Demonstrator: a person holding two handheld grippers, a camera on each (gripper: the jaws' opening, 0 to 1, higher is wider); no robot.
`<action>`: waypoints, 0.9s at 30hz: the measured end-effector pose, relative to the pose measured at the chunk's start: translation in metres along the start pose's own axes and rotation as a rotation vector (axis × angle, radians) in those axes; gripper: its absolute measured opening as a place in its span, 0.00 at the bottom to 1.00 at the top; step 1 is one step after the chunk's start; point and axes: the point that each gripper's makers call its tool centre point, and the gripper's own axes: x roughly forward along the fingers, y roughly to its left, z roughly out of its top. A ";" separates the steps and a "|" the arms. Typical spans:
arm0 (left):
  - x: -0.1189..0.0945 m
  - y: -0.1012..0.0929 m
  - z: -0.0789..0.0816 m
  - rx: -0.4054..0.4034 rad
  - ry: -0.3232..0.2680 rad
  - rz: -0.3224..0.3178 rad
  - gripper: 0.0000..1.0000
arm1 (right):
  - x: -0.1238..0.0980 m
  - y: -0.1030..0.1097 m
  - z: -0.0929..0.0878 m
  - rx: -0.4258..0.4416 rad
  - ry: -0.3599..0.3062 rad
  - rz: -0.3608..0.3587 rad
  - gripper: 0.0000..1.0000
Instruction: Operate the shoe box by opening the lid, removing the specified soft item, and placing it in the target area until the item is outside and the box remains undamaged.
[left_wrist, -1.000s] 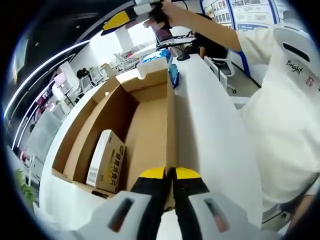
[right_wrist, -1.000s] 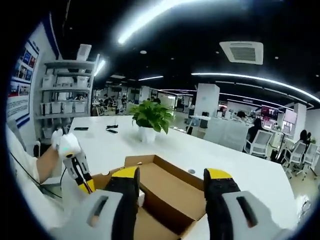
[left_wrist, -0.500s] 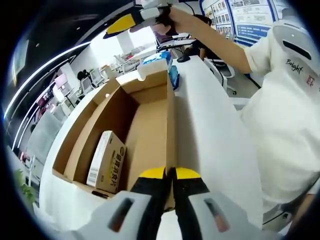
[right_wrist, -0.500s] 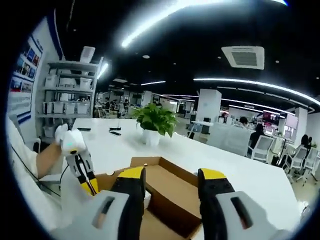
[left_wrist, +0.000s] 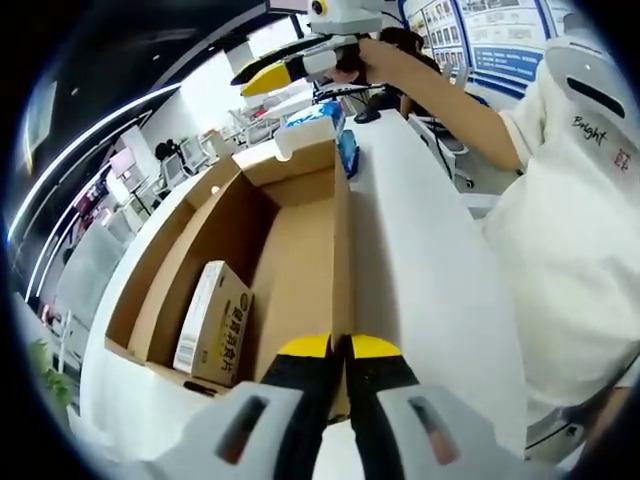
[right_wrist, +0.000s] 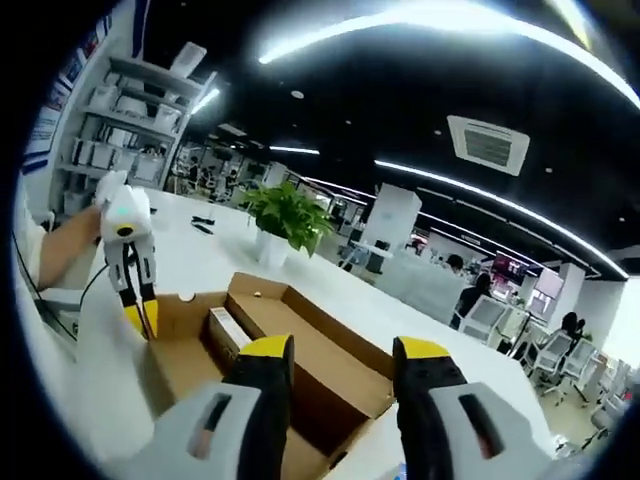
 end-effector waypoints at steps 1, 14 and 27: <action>0.000 0.000 0.000 0.002 0.002 0.002 0.04 | 0.002 0.008 -0.002 0.001 -0.017 0.016 0.30; -0.001 0.001 0.001 0.001 -0.012 0.009 0.04 | 0.024 0.028 -0.037 -0.036 0.046 0.027 0.34; -0.002 0.000 0.001 0.018 -0.020 0.018 0.04 | 0.058 0.073 -0.047 -0.092 0.116 0.299 0.37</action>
